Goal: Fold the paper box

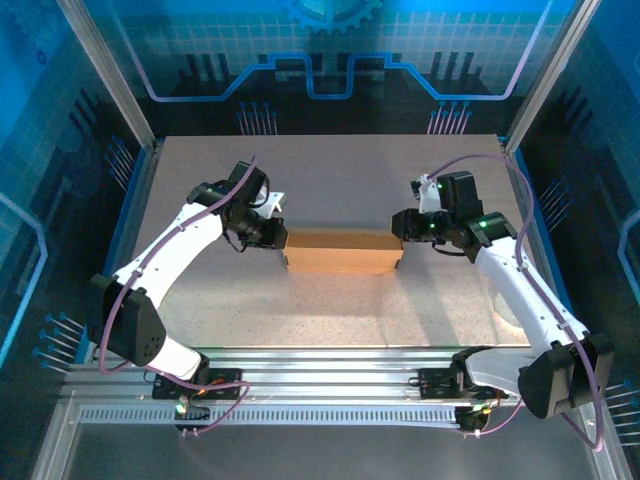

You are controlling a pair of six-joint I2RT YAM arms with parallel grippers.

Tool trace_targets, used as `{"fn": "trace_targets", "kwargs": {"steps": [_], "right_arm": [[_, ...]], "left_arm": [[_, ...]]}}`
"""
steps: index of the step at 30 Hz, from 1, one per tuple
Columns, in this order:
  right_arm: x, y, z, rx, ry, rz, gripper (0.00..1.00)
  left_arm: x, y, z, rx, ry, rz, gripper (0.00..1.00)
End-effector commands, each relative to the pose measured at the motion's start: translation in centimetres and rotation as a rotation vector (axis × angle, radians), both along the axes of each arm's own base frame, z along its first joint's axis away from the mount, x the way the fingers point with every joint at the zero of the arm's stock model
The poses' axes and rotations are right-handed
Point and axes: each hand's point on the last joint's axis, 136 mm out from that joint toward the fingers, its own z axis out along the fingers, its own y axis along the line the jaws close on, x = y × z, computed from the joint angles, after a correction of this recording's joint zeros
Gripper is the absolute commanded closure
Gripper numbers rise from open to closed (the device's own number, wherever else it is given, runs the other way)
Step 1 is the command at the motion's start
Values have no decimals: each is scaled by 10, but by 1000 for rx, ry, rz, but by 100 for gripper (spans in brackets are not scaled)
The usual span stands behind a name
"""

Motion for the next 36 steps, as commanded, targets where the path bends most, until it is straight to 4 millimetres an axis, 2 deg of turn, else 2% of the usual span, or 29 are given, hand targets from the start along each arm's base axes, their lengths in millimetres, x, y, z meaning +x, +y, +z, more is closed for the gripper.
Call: {"fn": "trace_targets", "kwargs": {"steps": [1,13,17,20,27,36], "right_arm": [[-2,2,-6,51,24,15,82],[-10,-1,-30,49,79,26,82],[-14,-1,-37,47,92,34,82],[-15,-1,-40,46,99,36,82],[-17,-2,-42,38,102,37,82],[-20,-3,-49,31,114,40,83]], "left_arm": [[-11,-1,4,-10,22,15,81],[-21,0,55,-135,-32,42,69],[-12,-1,73,-235,-61,61,68],[-1,-6,78,-263,-79,56,68],[17,-18,64,-292,-48,38,66],[23,-19,41,-274,-33,31,67]]}}
